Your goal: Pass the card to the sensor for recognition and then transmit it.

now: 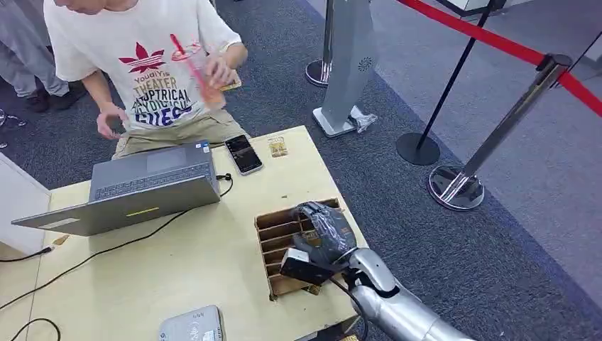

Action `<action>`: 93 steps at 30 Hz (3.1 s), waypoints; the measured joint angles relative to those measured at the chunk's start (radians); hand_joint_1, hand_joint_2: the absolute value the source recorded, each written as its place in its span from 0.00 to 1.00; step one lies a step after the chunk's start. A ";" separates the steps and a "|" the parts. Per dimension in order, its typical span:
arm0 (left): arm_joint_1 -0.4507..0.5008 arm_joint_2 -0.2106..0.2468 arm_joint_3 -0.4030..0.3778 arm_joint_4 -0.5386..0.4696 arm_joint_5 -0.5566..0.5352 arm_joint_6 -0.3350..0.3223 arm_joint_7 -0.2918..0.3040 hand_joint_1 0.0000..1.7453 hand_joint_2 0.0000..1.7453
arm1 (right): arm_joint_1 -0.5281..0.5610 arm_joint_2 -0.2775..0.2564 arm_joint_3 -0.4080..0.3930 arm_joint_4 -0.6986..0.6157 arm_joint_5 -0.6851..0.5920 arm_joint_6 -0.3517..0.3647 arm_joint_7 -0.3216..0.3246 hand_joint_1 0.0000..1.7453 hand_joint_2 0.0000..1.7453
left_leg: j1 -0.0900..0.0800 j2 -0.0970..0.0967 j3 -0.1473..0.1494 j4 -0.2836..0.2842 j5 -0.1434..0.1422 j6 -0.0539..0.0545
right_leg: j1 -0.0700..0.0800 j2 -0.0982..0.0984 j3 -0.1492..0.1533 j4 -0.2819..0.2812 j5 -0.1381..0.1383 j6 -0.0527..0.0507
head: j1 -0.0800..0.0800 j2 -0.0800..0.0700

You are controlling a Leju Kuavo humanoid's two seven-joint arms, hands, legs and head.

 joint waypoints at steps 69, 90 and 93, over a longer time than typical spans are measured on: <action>-0.001 -0.009 0.000 0.000 0.020 0.013 -0.006 0.00 0.00 | -0.062 -0.124 0.107 -0.128 0.142 0.062 0.069 0.43 1.00 | 0.000 0.000 0.000 0.000 0.000 0.000 | 0.000 0.000 0.000 0.000 0.000 0.000 | 0.000 0.000; 0.001 -0.008 0.001 0.000 0.034 0.010 -0.006 0.00 0.00 | -0.090 -0.111 0.109 -0.061 0.121 0.094 0.056 0.52 1.00 | 0.000 0.000 0.000 0.000 0.000 0.000 | 0.000 0.000 0.000 0.000 0.000 0.000 | 0.000 0.000; 0.001 -0.007 0.001 0.000 0.035 0.010 -0.006 0.00 0.00 | -0.096 -0.110 0.110 -0.050 0.118 0.095 0.050 0.51 1.00 | 0.000 0.000 0.000 0.000 0.000 0.000 | 0.000 0.000 0.000 0.000 0.000 0.000 | 0.000 0.000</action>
